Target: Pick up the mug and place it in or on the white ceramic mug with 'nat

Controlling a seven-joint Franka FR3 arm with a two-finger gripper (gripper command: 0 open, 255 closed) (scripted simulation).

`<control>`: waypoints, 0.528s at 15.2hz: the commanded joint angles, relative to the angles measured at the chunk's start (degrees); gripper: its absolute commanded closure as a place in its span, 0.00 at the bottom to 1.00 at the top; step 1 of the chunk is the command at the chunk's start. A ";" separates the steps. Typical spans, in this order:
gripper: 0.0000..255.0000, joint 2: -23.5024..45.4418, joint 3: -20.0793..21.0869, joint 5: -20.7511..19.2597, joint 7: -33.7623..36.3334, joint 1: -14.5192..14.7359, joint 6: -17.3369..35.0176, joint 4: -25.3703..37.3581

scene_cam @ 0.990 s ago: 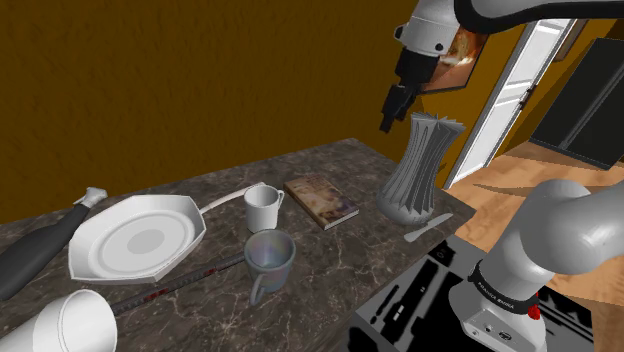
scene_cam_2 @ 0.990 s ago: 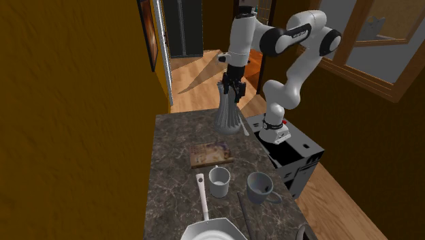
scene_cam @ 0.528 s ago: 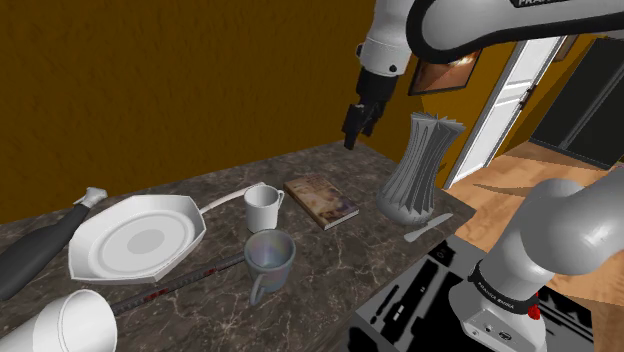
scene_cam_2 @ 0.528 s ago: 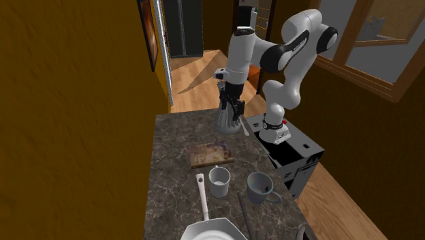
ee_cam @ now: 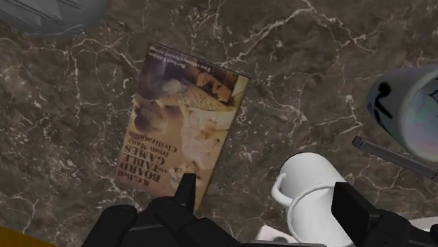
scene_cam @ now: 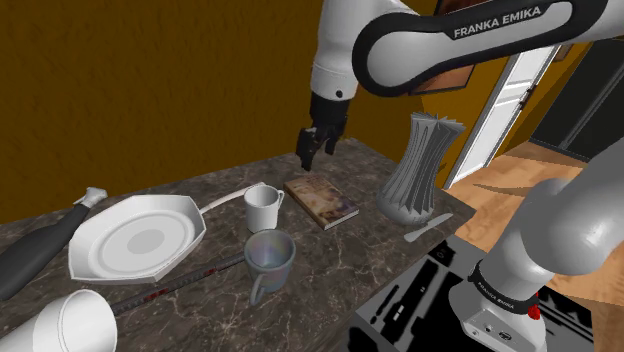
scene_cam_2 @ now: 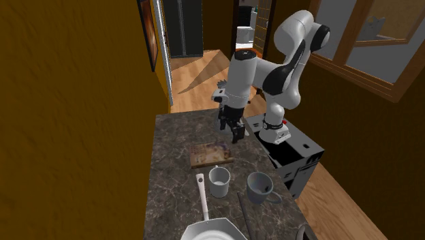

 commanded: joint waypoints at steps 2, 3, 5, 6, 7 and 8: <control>0.00 6.39 2.82 -2.79 4.68 0.23 2.16 3.47; 0.00 8.60 3.64 -3.97 6.29 0.39 2.65 4.85; 0.00 13.17 5.04 -6.61 9.59 0.92 3.36 7.85; 0.00 15.51 5.60 -8.05 11.25 1.31 3.59 9.47; 0.00 17.88 6.04 -9.54 12.89 1.83 3.72 11.17; 0.00 20.28 6.41 -11.06 14.51 2.40 3.76 12.96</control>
